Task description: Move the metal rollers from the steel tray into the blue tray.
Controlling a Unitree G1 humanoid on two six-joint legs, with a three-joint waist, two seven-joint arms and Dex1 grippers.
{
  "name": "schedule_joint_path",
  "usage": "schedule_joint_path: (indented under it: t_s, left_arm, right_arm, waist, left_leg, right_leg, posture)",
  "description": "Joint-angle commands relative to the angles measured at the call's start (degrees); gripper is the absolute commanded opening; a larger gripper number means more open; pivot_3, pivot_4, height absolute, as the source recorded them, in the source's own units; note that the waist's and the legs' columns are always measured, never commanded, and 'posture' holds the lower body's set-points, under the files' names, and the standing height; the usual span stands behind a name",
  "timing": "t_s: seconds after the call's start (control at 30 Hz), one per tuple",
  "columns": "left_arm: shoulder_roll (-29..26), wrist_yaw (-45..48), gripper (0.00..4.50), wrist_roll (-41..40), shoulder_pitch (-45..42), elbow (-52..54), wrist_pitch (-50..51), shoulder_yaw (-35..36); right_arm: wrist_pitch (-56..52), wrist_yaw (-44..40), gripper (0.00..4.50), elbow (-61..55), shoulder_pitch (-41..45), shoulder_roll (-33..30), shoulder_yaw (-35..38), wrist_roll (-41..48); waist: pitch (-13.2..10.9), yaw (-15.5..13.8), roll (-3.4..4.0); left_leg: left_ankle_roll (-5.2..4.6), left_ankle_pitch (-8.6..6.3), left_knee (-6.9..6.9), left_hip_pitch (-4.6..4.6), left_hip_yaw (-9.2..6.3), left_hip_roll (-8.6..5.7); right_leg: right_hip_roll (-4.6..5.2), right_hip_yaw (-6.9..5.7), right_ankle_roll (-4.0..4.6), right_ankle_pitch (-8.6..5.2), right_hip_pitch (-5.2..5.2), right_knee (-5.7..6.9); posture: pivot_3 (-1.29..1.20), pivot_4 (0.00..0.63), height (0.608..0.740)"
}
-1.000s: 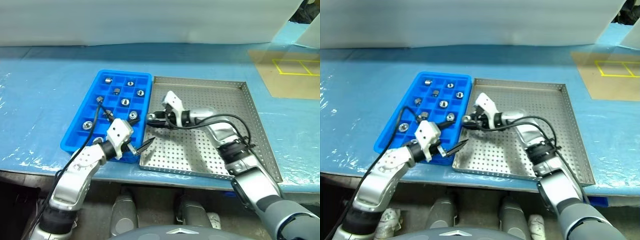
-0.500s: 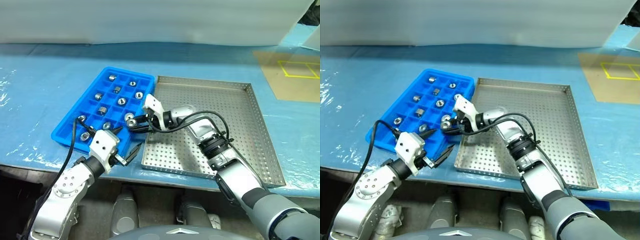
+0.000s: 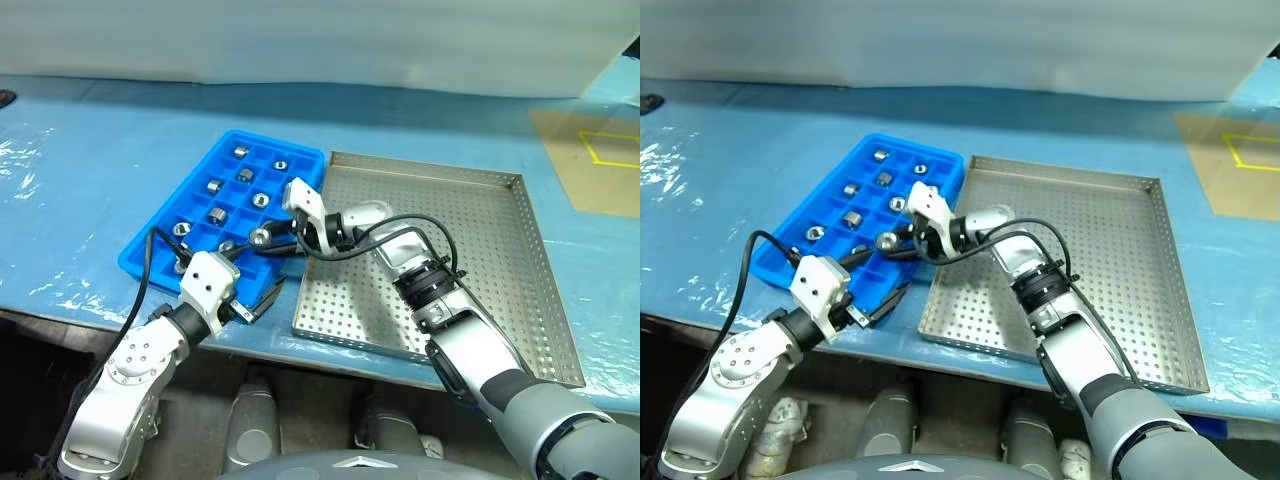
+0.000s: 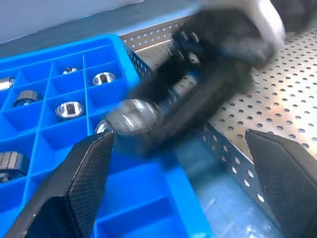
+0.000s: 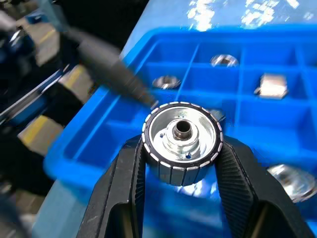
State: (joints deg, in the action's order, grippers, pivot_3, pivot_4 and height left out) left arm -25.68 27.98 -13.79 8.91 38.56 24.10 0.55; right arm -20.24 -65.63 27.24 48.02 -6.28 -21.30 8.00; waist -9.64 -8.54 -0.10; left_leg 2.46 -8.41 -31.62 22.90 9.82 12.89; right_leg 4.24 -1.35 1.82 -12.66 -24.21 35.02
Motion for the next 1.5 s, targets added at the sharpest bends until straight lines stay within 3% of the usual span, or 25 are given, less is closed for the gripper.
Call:
schedule_joint_path:
  t_s: [0.03, 0.2, 0.67, 1.2, 1.47, 1.5]
  left_arm:
    - [-0.6, 0.4, 4.50, -0.8, 0.2, 1.3, -1.0, 1.3]
    - [-1.0, 0.6, 4.50, -1.0, 0.2, 1.2, -1.0, 1.6]
    - [0.1, -0.3, 4.50, -2.2, 0.7, 2.2, -1.8, 3.1]
    - [0.0, -0.6, 4.50, -4.5, 12.3, 7.3, -3.9, 10.4]
    - [-0.1, -1.7, 4.50, -3.7, 11.2, 8.1, -3.1, 9.0]
    - [-0.2, -1.6, 4.50, -3.7, 11.1, 8.0, -3.1, 8.8]
  right_arm:
    - [-1.9, -0.2, 1.59, -5.5, -0.4, 1.4, -0.7, 1.0]
    - [-3.3, 3.0, 1.59, -8.0, -2.6, 5.0, -2.0, 0.4]
    - [-6.8, 1.8, 1.59, -12.8, -6.9, 5.2, -7.3, -2.2]
    - [-4.6, 4.6, 1.59, -10.0, -6.0, 6.7, -6.8, -3.6]
    - [1.7, 10.9, 4.36, -1.7, -2.5, 7.9, -4.3, -6.2]
    - [2.1, 11.3, 4.47, -1.1, -2.3, 7.7, -4.2, -6.5]
  waist:
    - [0.0, 0.1, 0.00]
    - [0.0, -0.2, 0.00]
    - [0.0, -0.3, -0.03]
    - [0.0, -0.5, -0.06]
    - [0.0, -0.5, -0.06]
    - [0.0, -0.5, -0.06]
  left_leg:
    - [0.02, 0.01, 0.00, 0.00, 0.00, 0.00]
    - [0.06, 0.04, 0.00, -0.01, -0.01, 0.01]
    - [0.10, 0.06, -0.05, 0.00, -0.05, -0.04]
    - [0.10, 0.06, -0.01, -0.04, -0.08, -0.04]
    - [0.11, 0.06, 0.00, -0.04, -0.11, -0.05]
    - [0.11, 0.06, 0.00, -0.03, -0.11, -0.05]
  right_leg:
    - [0.00, 0.01, 0.00, 0.00, -0.04, 0.03]
    - [-0.01, 0.01, 0.01, -0.01, -0.07, 0.15]
    - [0.04, 0.02, 0.00, -0.01, -0.06, 0.23]
    - [0.04, 0.04, -0.02, -0.02, -0.06, 0.23]
    - [0.04, 0.04, -0.01, -0.03, -0.06, 0.26]
    - [0.04, 0.04, -0.01, -0.02, -0.06, 0.25]
  posture:
    - [0.31, 0.150, 0.740]
    - [0.32, 0.150, 0.740]
    - [0.32, 0.150, 0.740]
    - [0.37, 0.150, 0.740]
    - [0.37, 0.150, 0.740]
    - [0.37, 0.150, 0.740]
